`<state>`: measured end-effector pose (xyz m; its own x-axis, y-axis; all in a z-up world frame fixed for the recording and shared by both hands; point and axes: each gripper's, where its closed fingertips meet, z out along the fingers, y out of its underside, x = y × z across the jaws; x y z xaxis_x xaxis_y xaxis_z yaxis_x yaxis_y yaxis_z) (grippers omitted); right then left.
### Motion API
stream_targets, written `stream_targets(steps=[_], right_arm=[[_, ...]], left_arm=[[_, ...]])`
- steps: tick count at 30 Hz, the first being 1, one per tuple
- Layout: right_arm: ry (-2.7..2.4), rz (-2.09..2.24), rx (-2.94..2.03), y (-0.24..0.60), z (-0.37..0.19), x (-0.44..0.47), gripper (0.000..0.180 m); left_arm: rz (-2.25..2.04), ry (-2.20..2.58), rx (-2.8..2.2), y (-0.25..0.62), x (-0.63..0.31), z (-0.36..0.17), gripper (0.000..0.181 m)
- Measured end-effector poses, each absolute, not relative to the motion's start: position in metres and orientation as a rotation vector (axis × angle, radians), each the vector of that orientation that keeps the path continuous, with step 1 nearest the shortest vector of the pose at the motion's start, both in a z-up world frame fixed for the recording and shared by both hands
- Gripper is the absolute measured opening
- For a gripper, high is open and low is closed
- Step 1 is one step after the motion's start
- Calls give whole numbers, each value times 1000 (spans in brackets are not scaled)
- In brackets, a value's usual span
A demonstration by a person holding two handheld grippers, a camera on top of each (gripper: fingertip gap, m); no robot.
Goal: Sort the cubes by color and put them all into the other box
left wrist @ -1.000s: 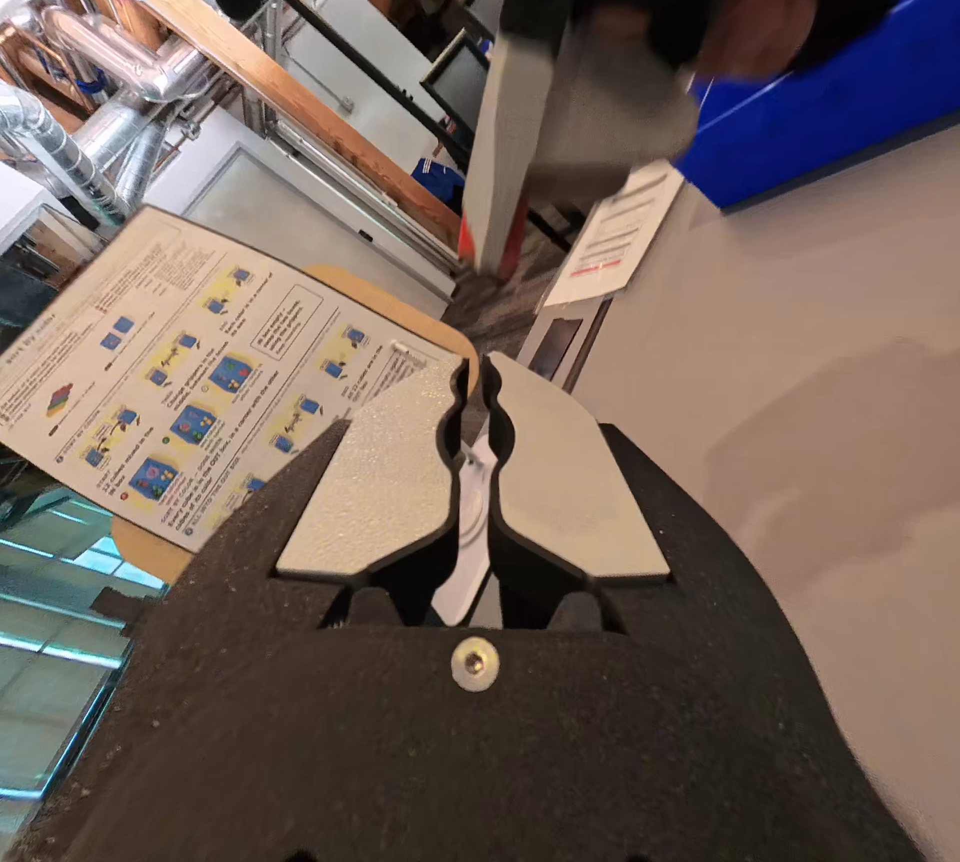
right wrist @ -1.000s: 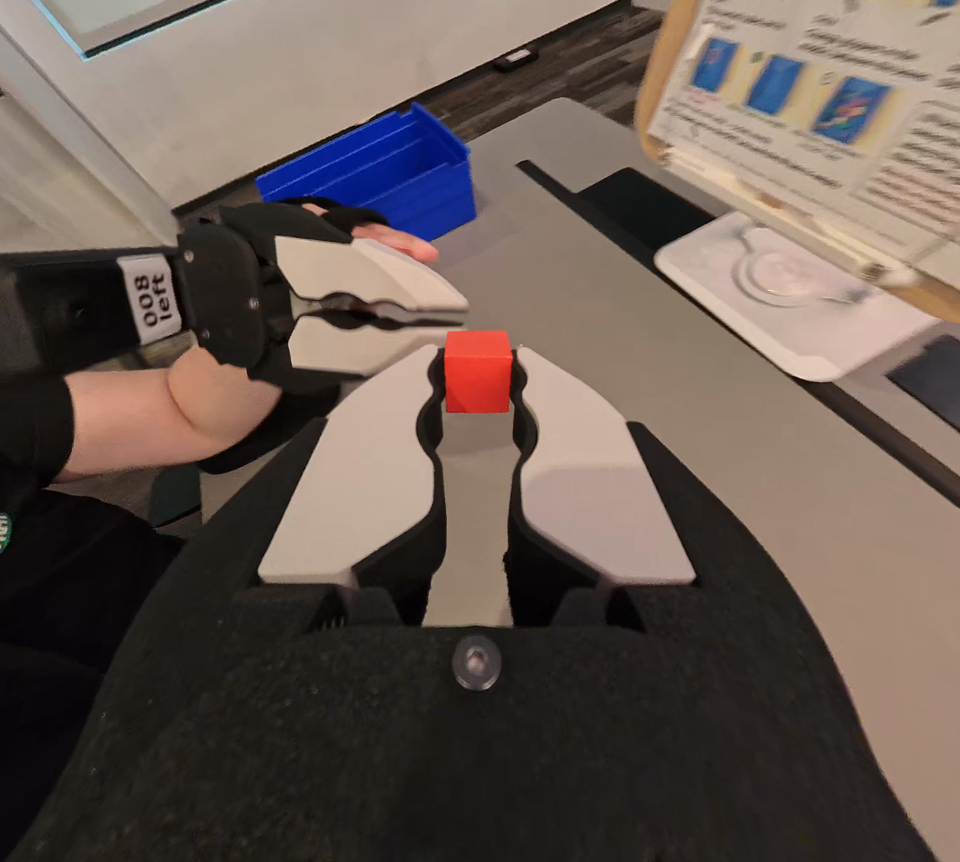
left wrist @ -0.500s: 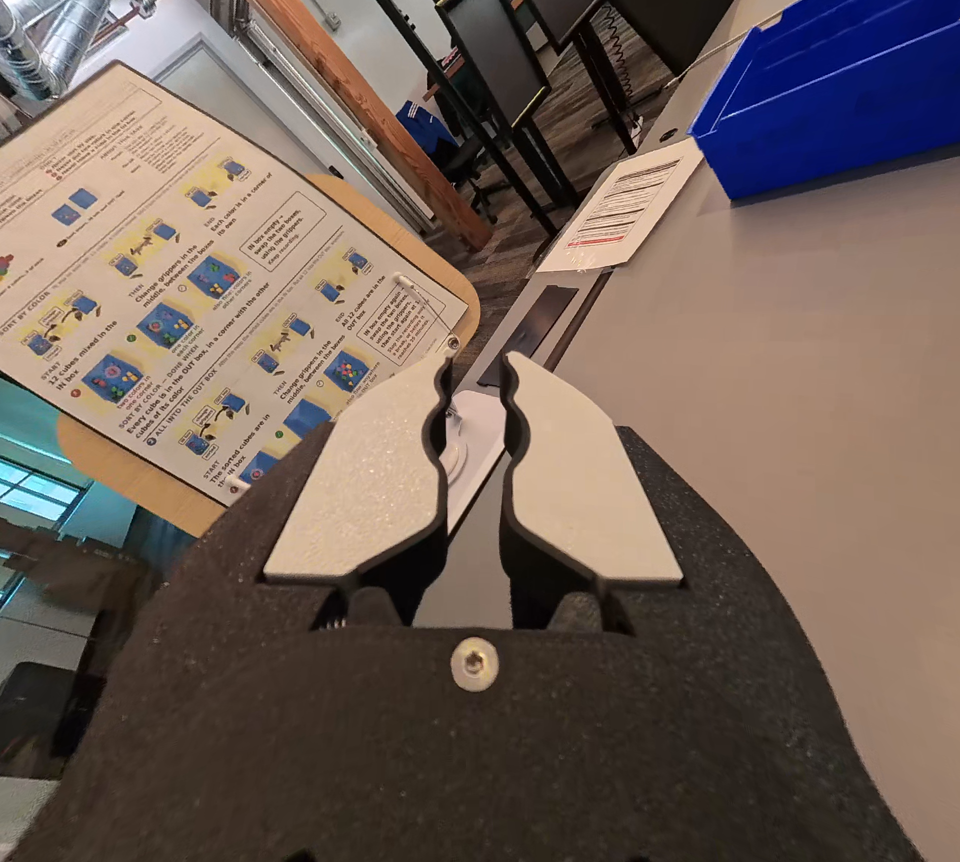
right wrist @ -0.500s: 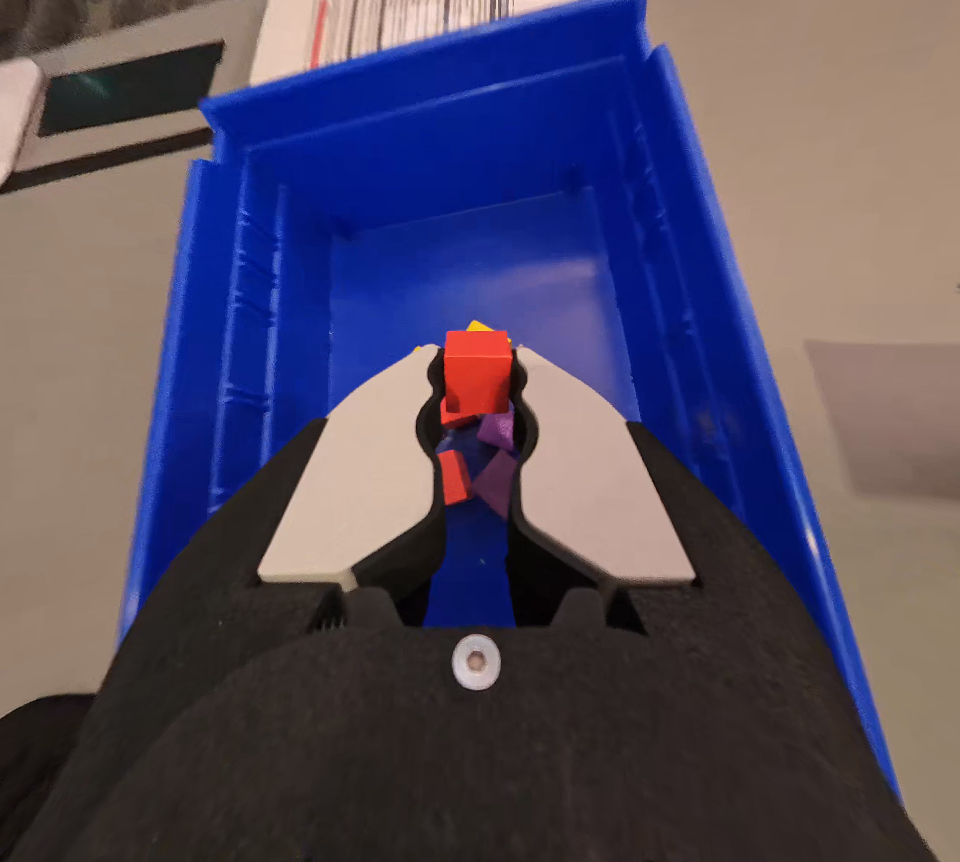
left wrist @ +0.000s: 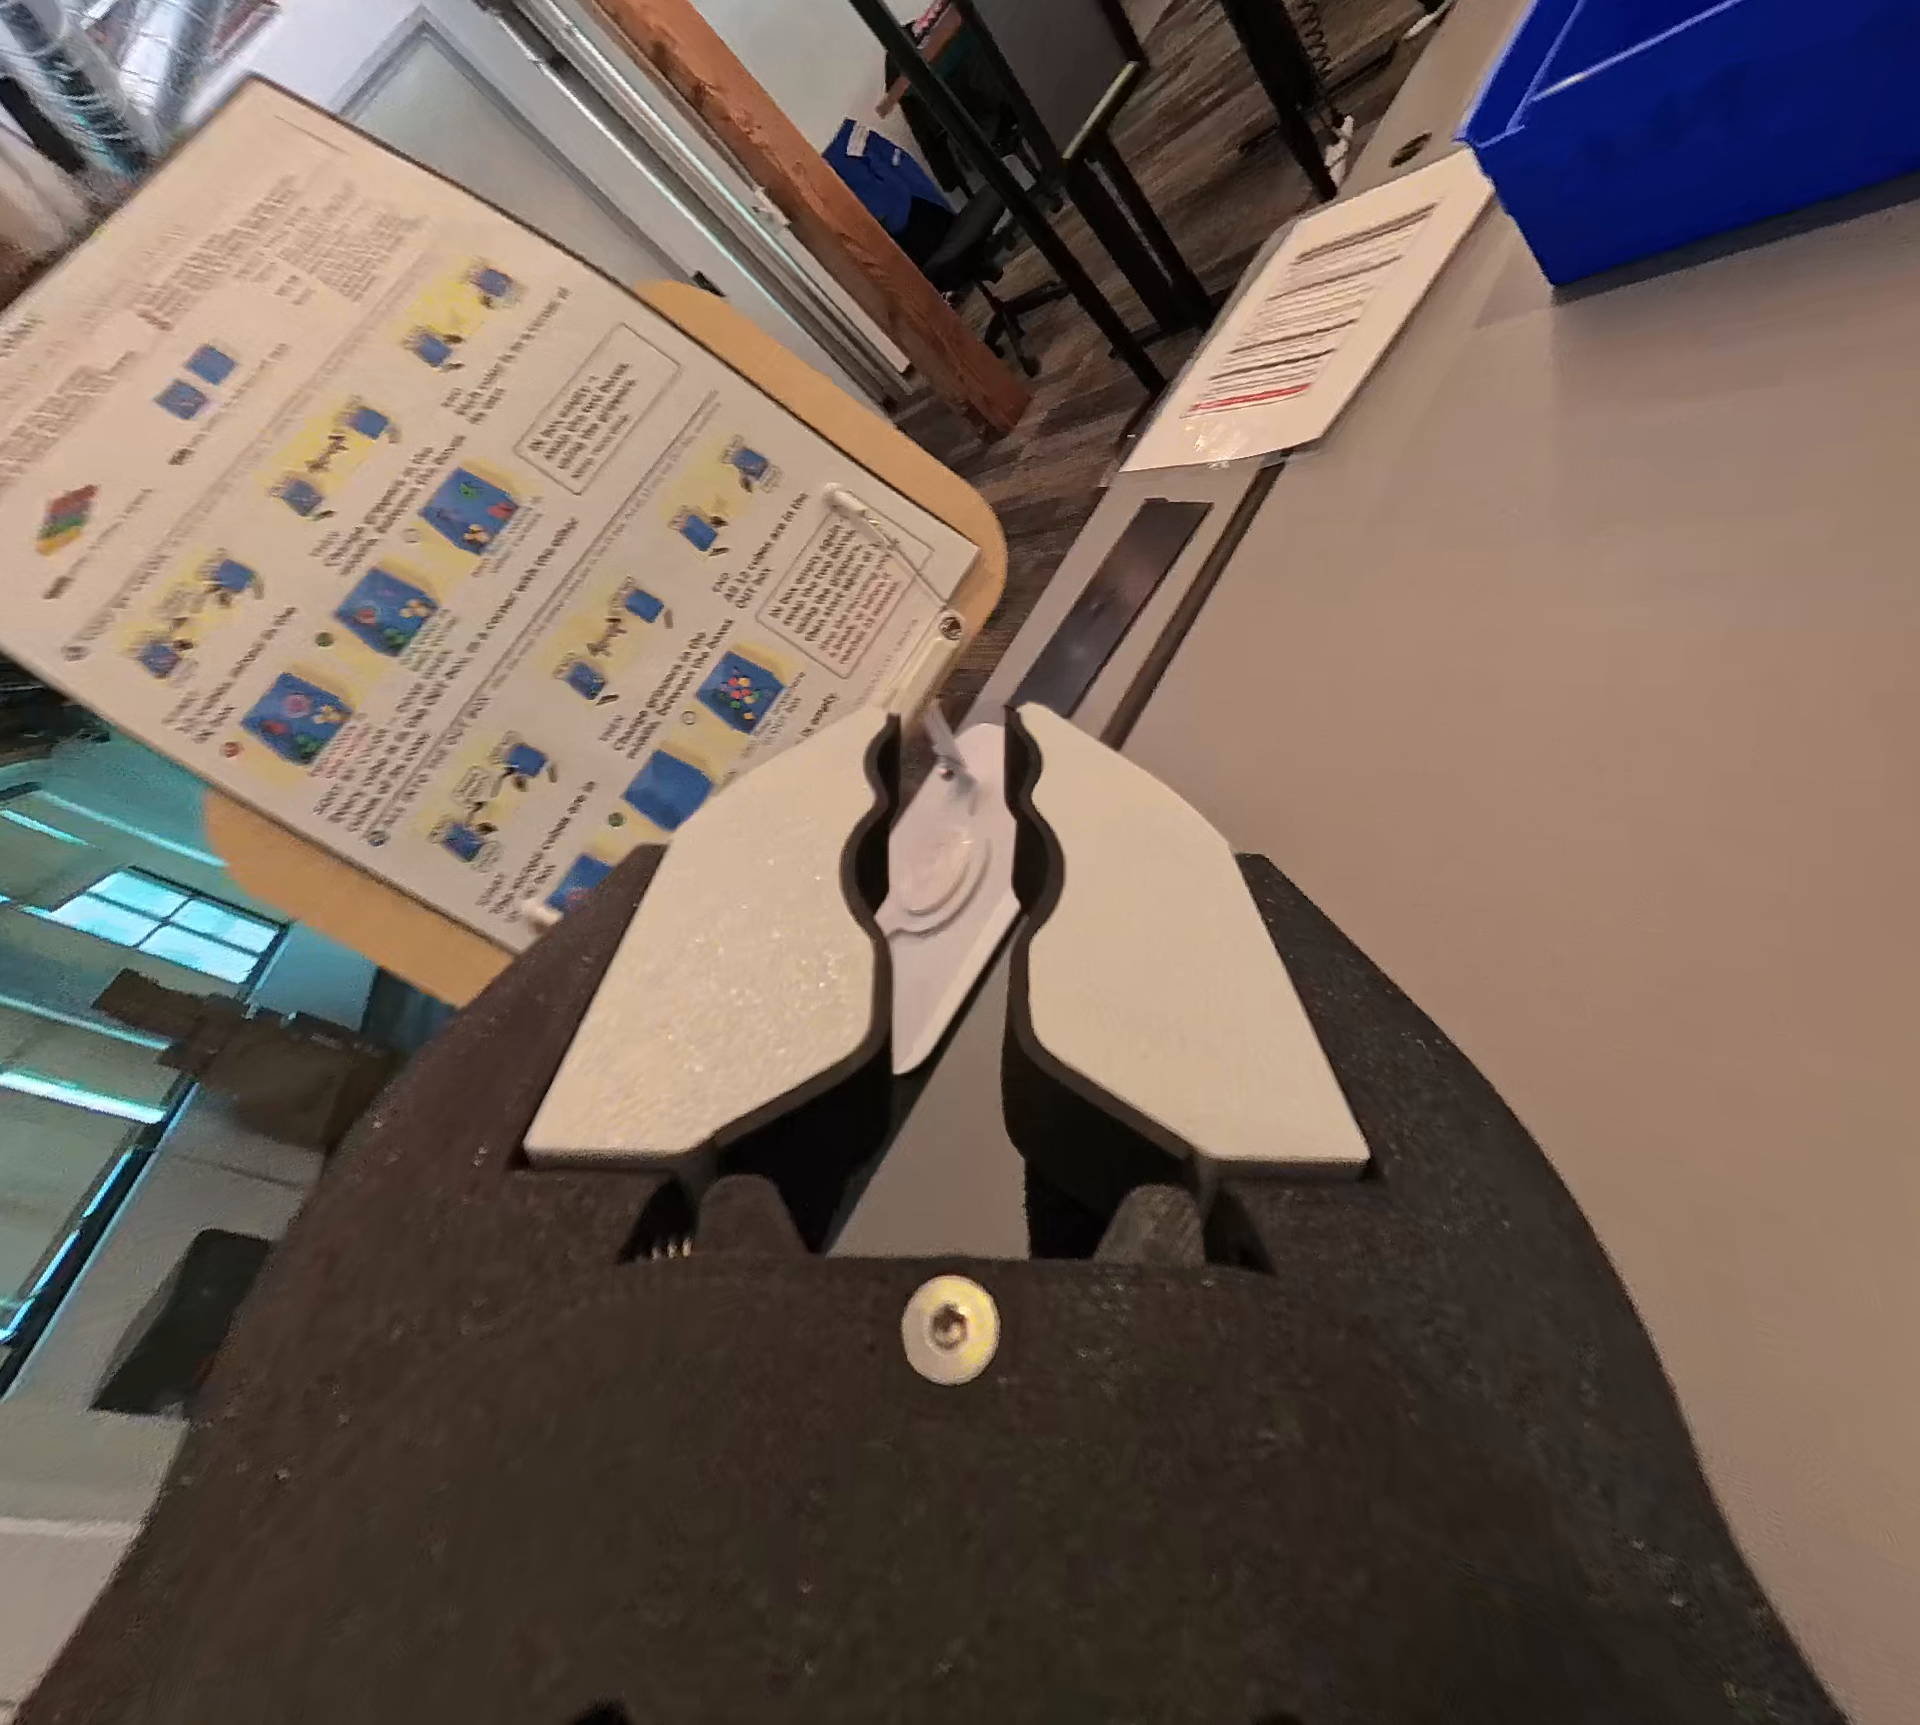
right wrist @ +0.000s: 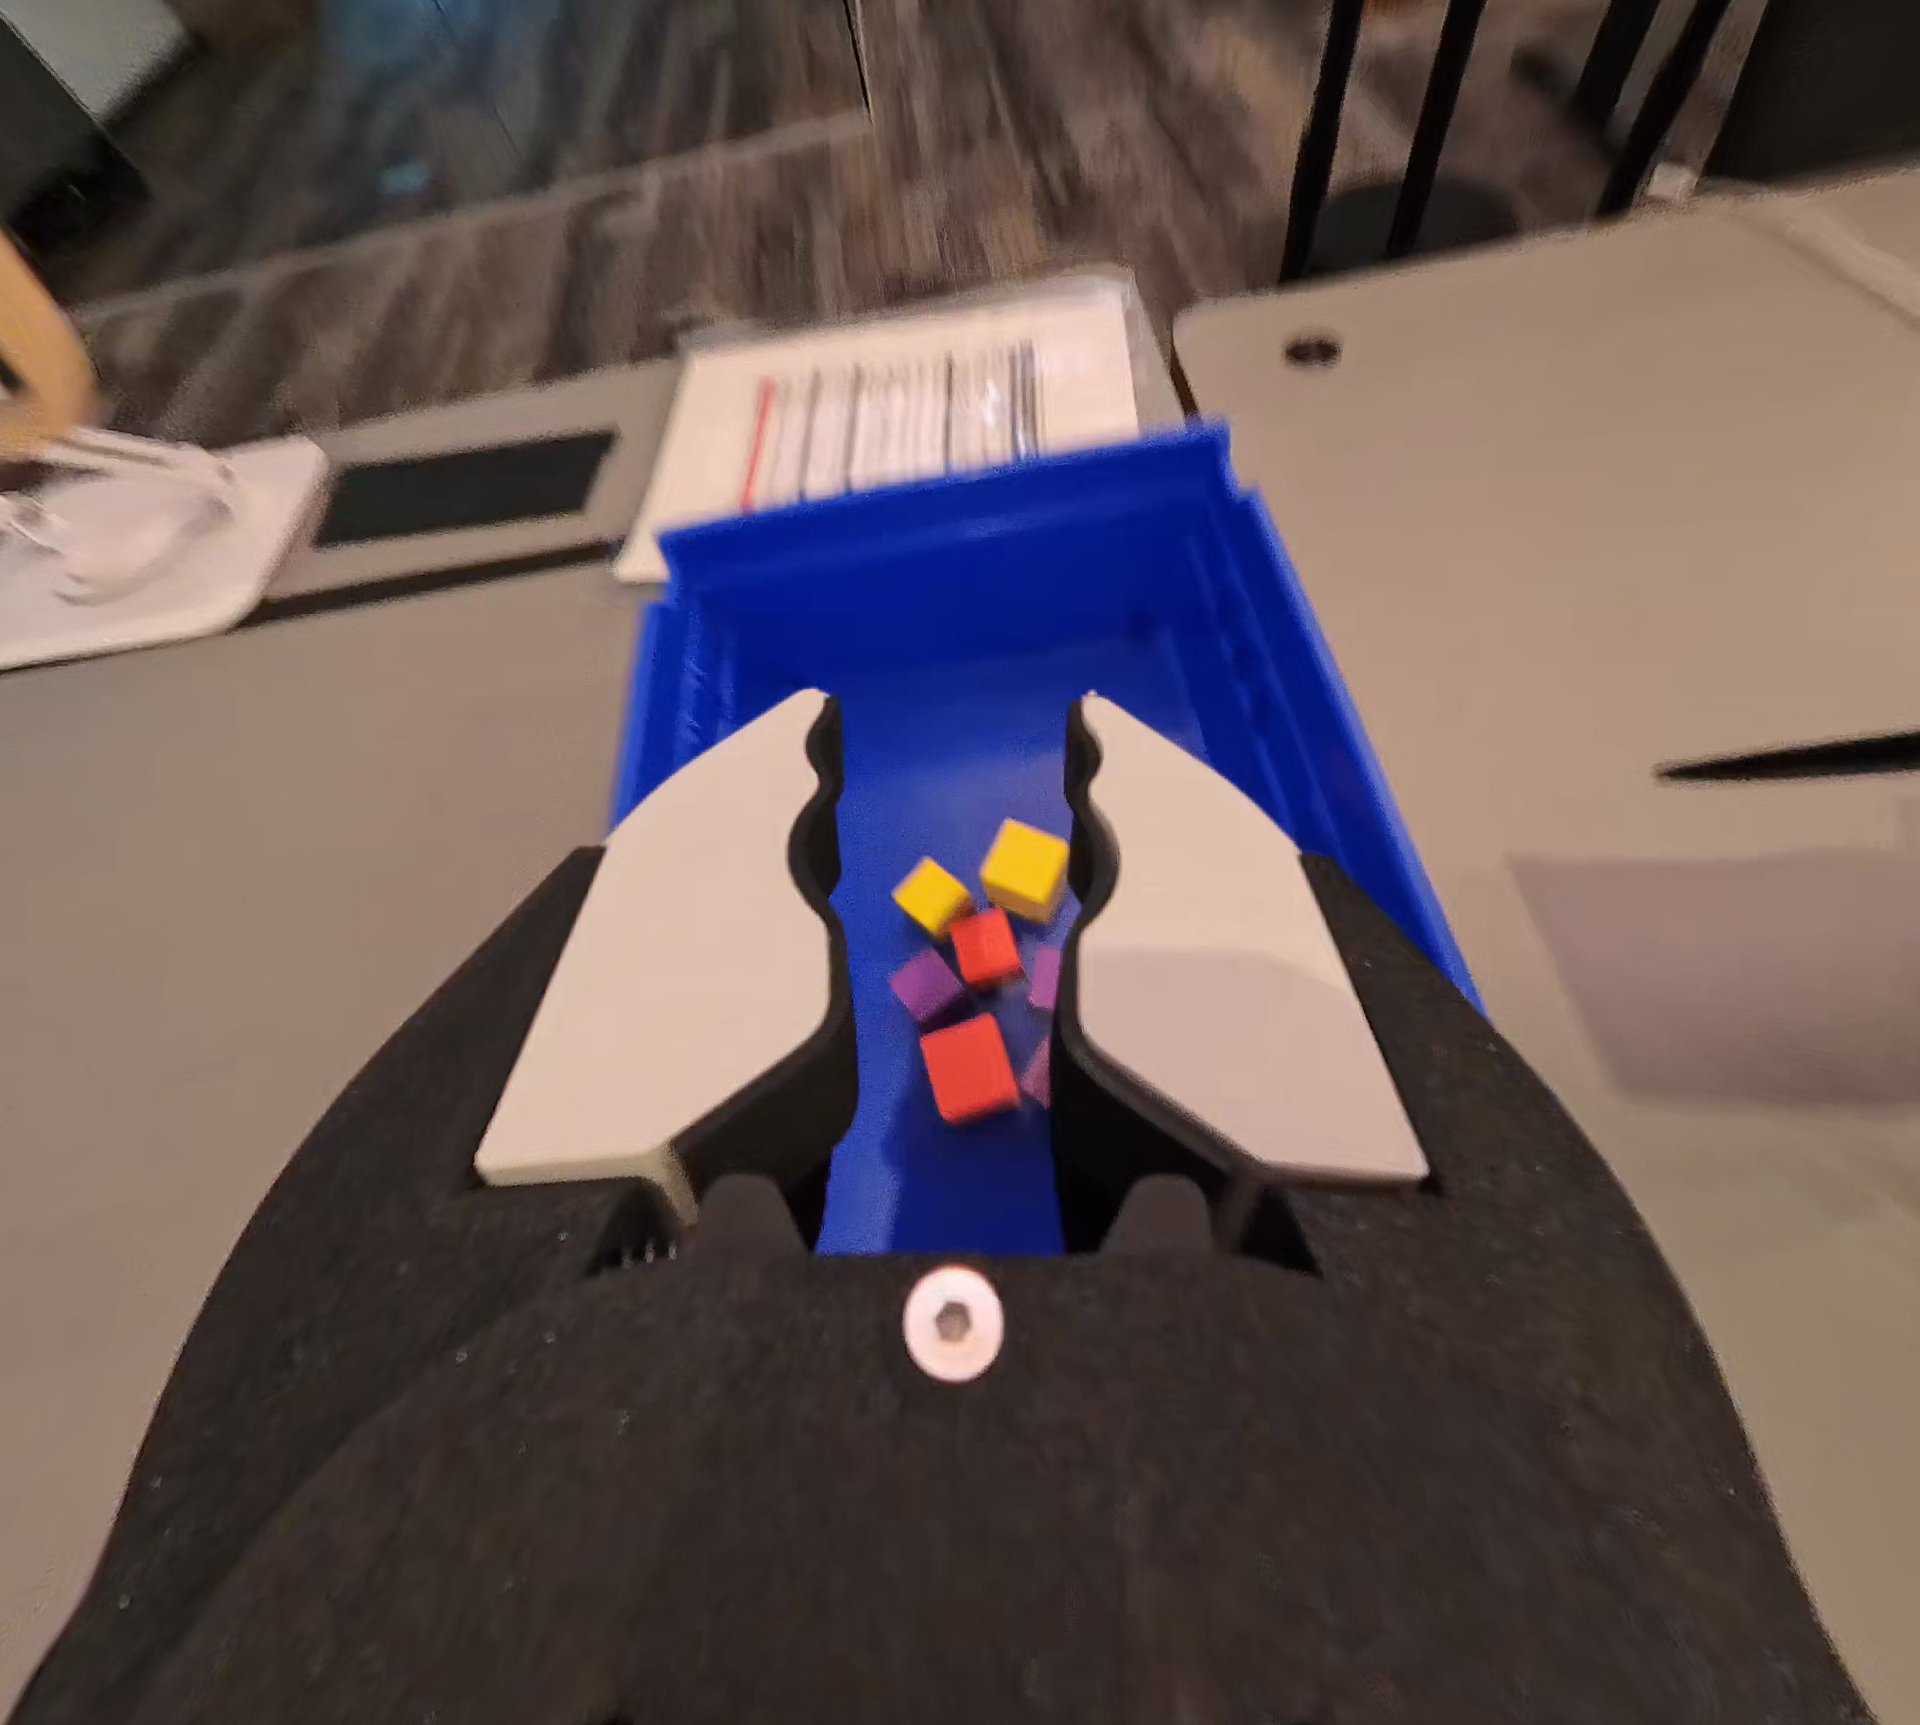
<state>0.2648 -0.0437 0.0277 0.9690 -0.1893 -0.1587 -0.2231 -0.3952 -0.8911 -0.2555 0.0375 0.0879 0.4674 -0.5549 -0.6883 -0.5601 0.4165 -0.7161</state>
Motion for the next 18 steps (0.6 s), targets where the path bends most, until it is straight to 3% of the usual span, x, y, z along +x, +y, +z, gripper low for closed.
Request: stream_targets(steps=[4,8,14,18], right_arm=[[136,51,-1773,-47,103,216,40],[-79,158,-1663,-41,145,148,43],[-426,332,-1693,-15,143,56,43],[-567,318,-1785,5,123,19,45]], left_arm=[[87,1026,-1225,28,-303,130,17],[184,971,-1293,22,-371,150,10],[621,1016,-1599,58,-527,94,14],[647,892,-1807,81,-616,57,16]])
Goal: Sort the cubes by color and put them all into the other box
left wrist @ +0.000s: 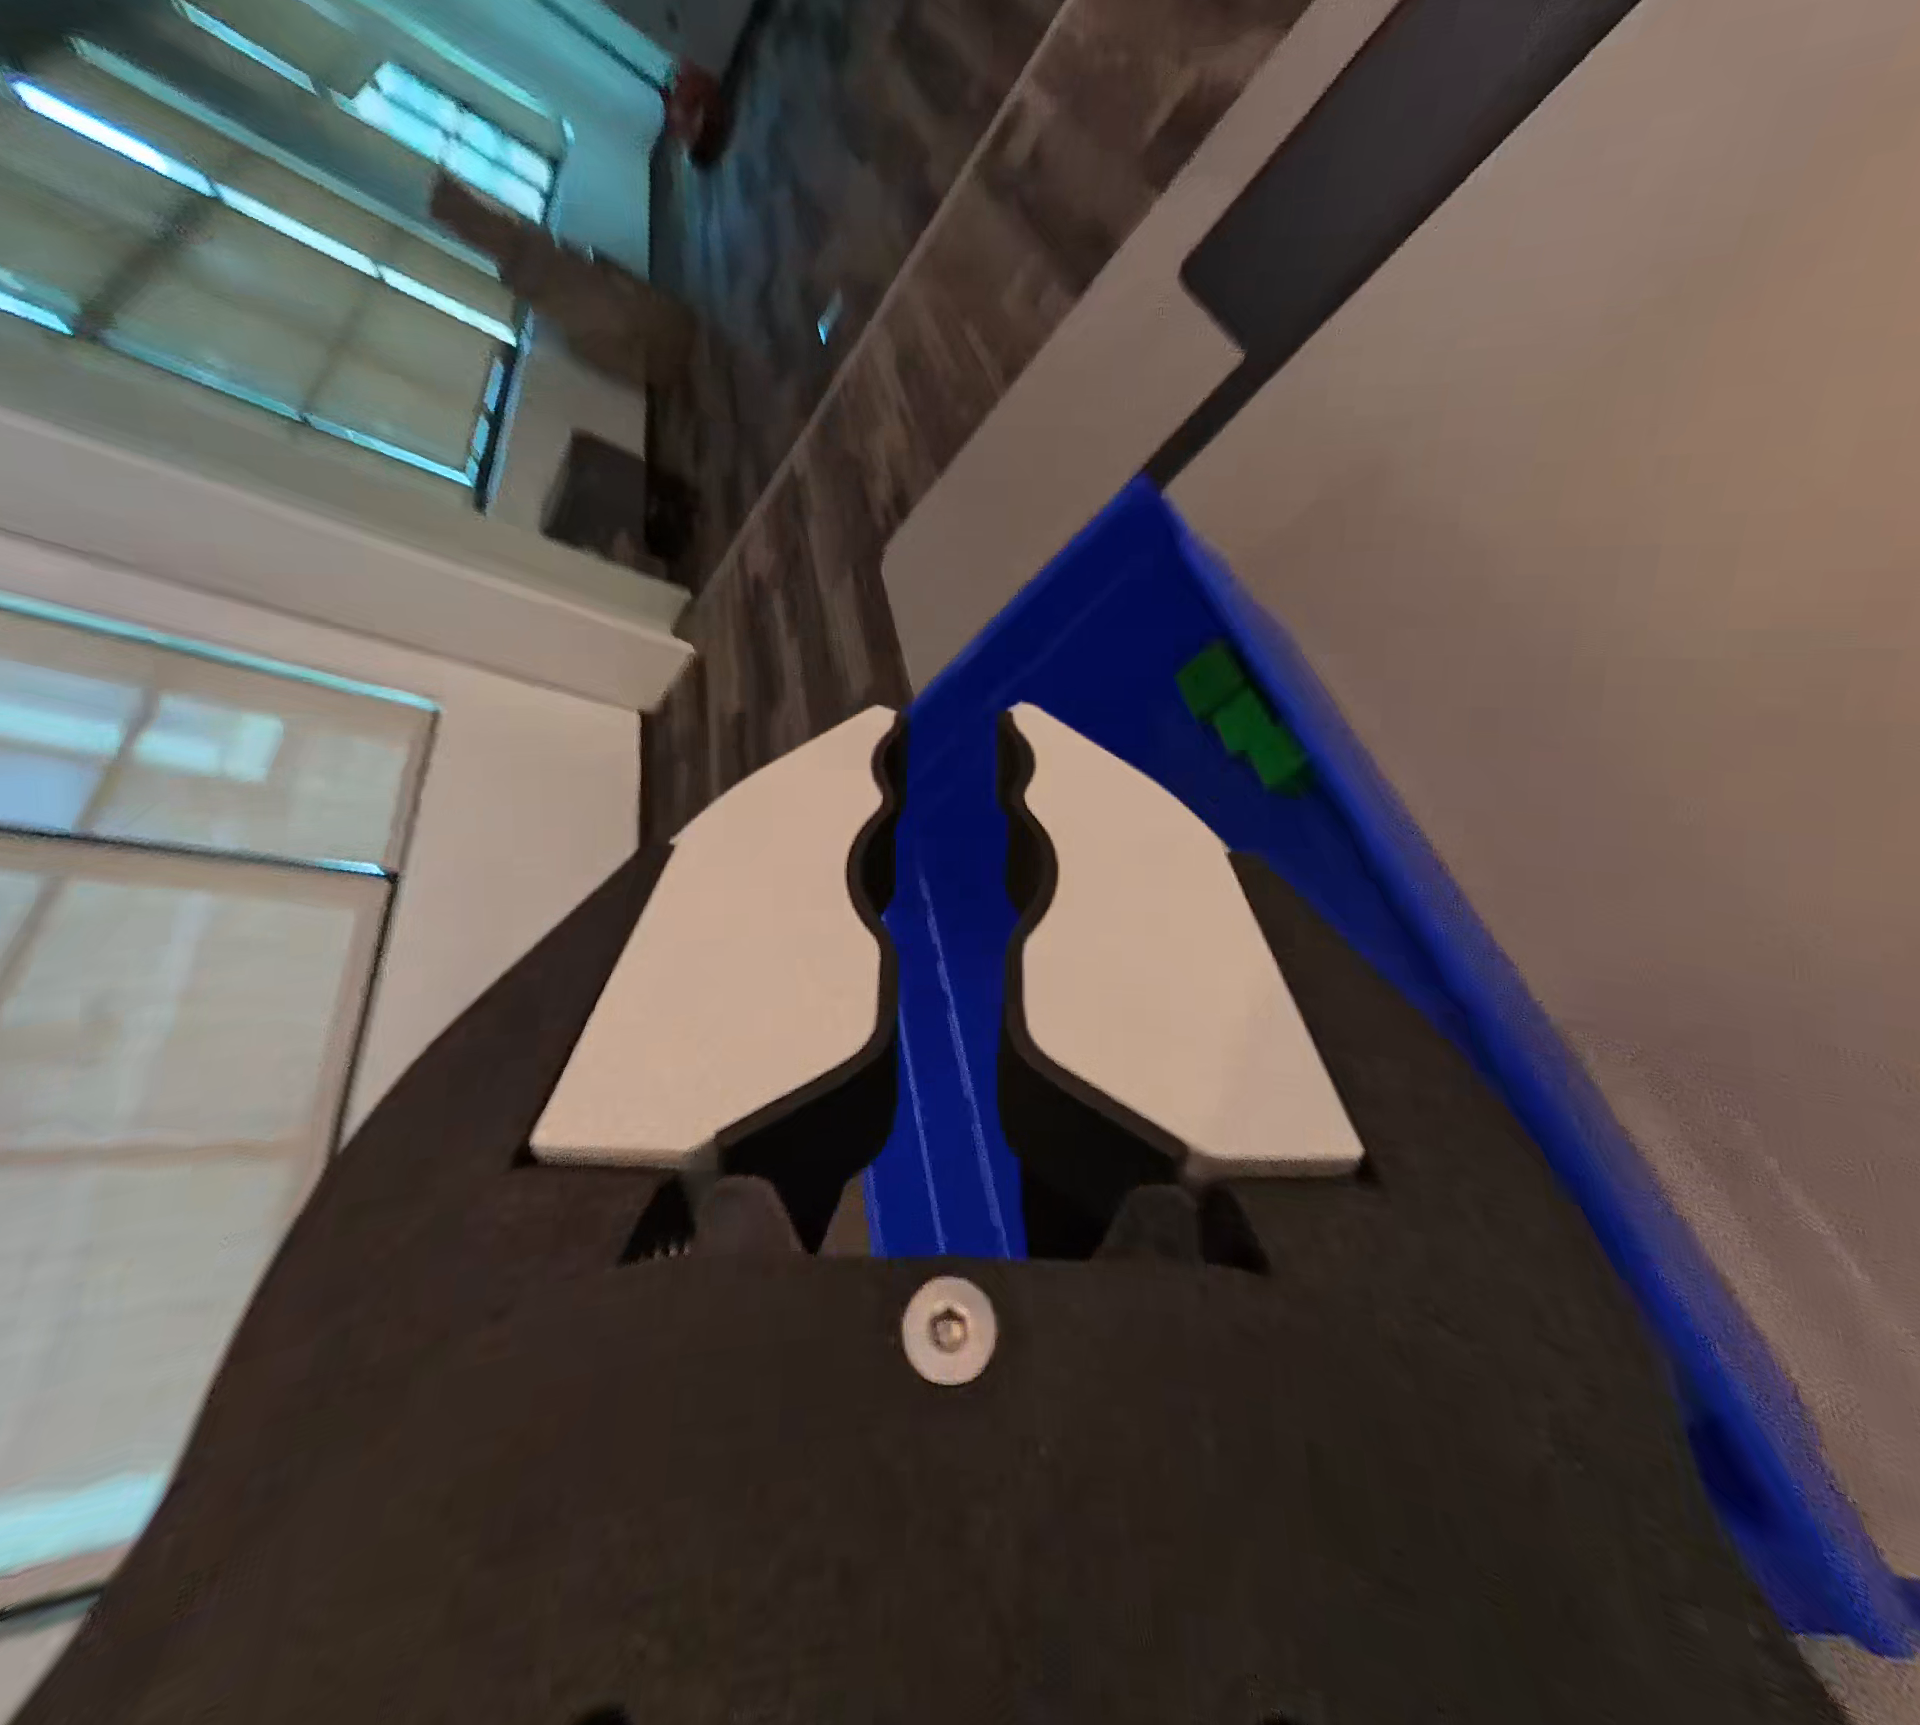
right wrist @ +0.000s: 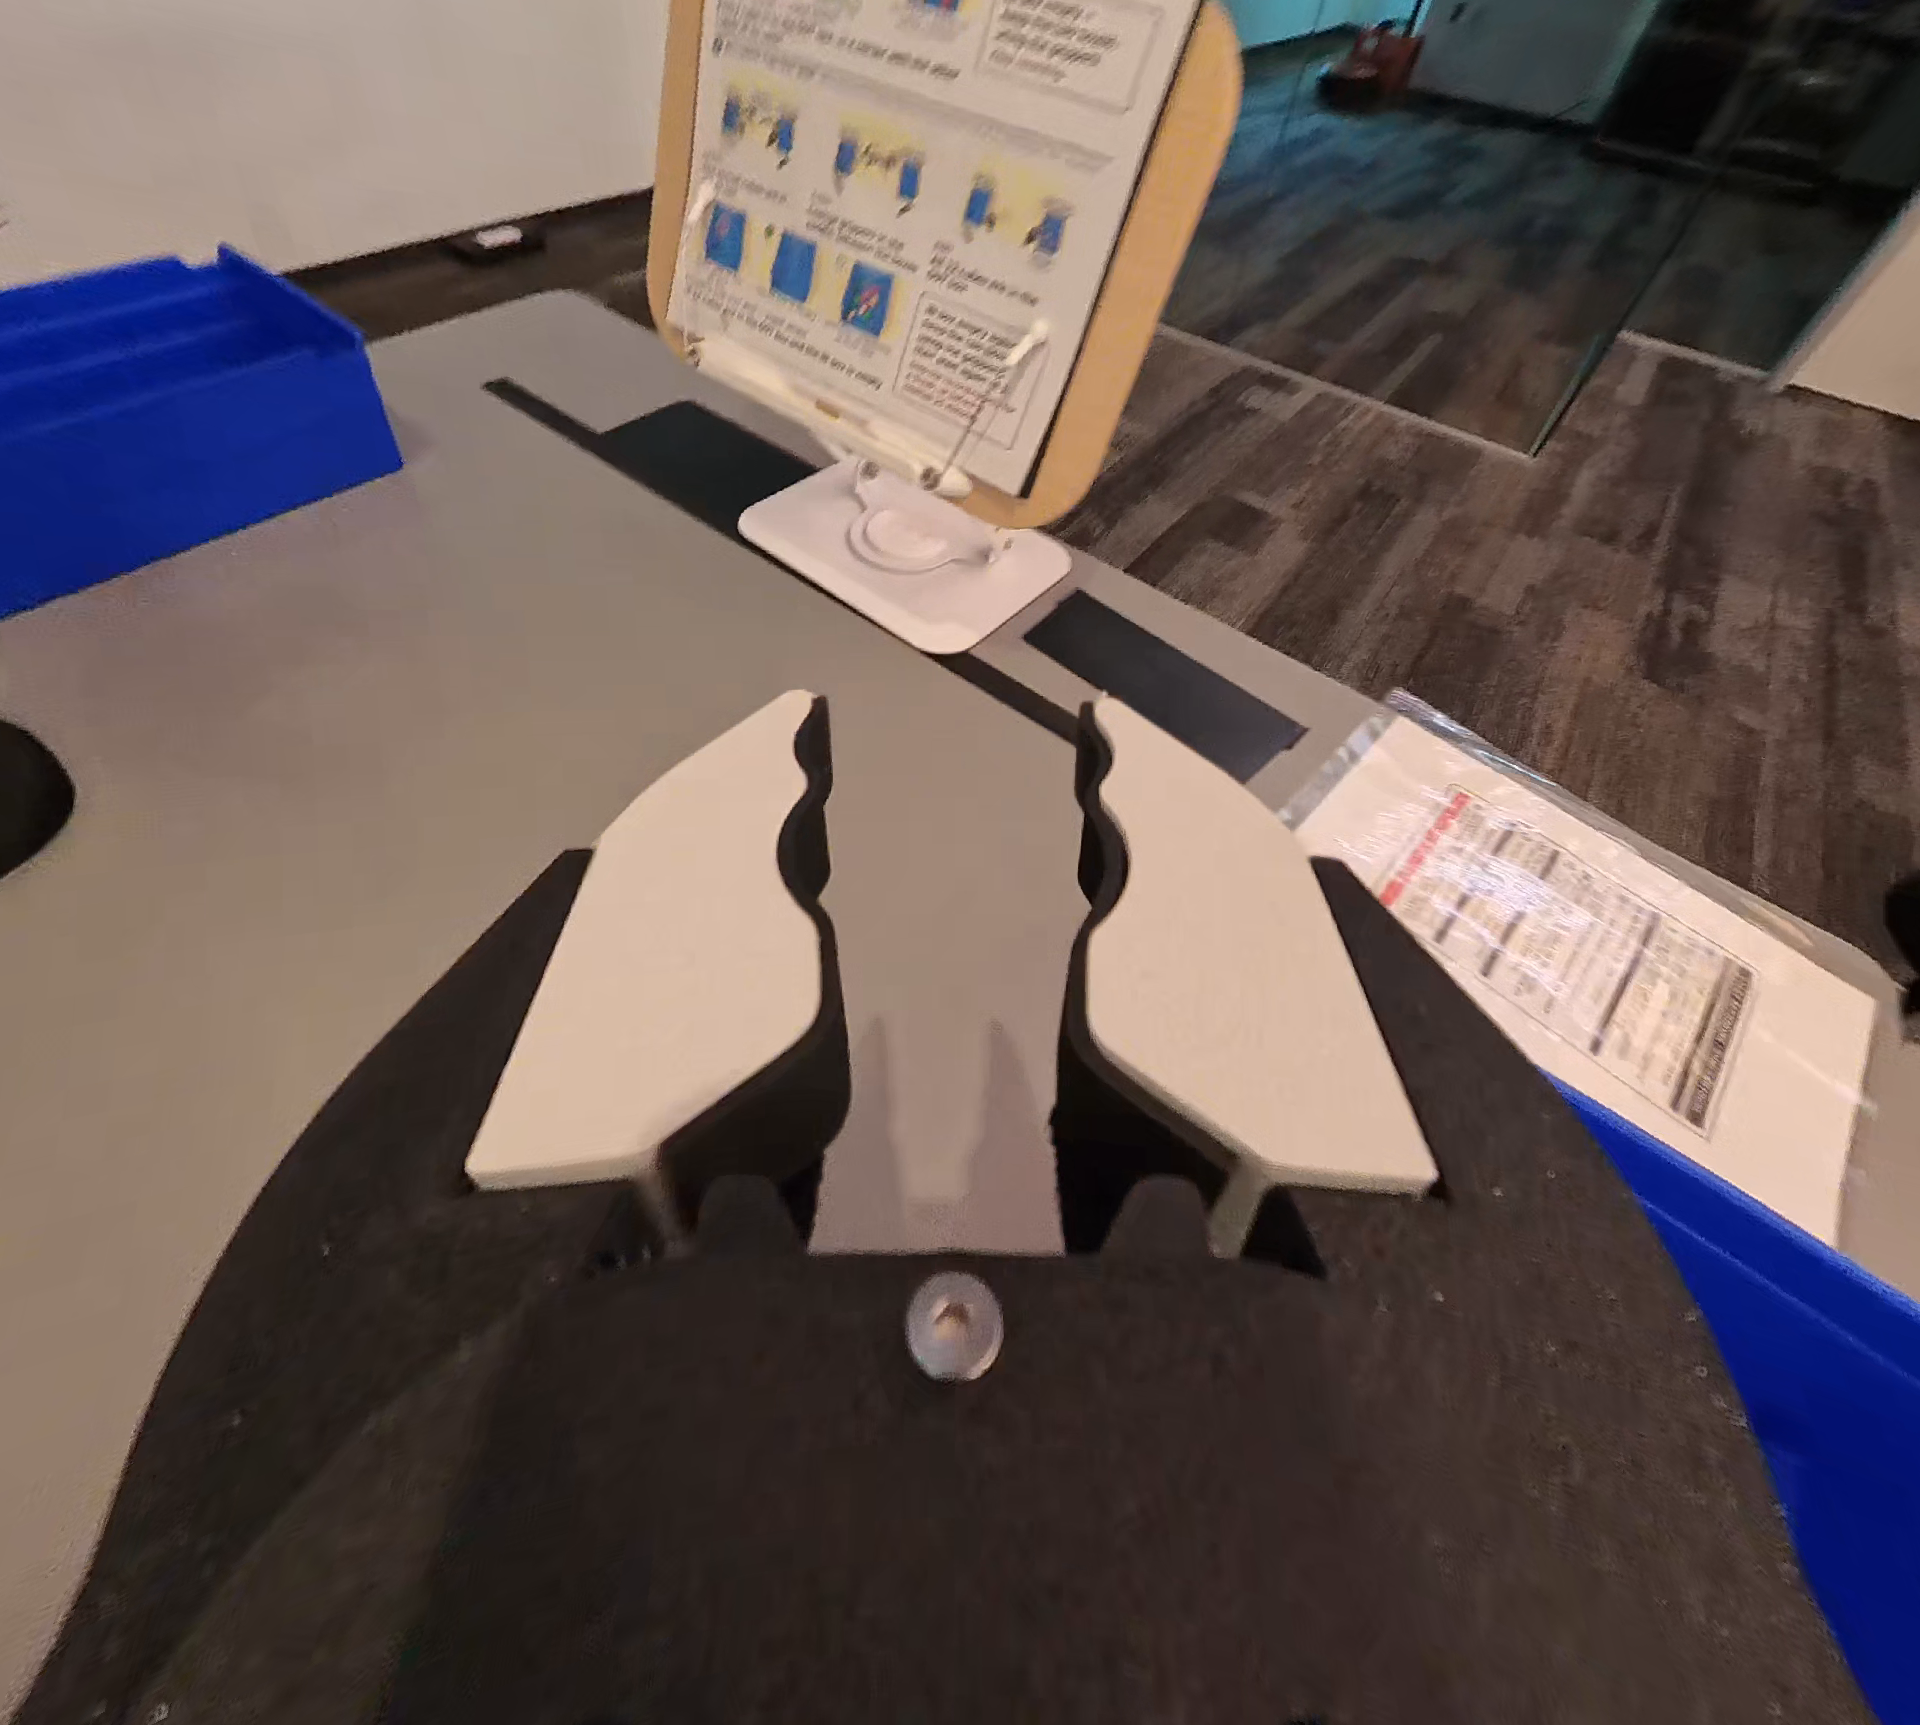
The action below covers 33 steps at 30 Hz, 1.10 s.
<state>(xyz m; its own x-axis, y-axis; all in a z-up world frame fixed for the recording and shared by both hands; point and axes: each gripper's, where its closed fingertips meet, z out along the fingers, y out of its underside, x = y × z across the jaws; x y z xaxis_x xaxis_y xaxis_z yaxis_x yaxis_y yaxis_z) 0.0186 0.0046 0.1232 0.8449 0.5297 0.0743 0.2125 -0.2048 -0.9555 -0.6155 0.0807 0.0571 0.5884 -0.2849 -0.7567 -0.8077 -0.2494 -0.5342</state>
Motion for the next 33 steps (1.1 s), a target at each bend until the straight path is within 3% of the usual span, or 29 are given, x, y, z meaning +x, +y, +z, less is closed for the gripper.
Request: stream_targets(steps=[6,10,21,33], right_arm=[[-770,409,-1860,13,100,-53,46],[-900,458,-1826,13,99,-96,48],[-989,724,-1735,-5,108,-140,48],[-985,746,-1808,-3,86,-132,48]], left_arm=[[290,783,-2148,110,-667,-32,16],[105,983,-2186,110,-657,-75,22],[70,1354,-1983,120,-627,-110,12],[128,1507,-1827,141,-606,-125,28]])
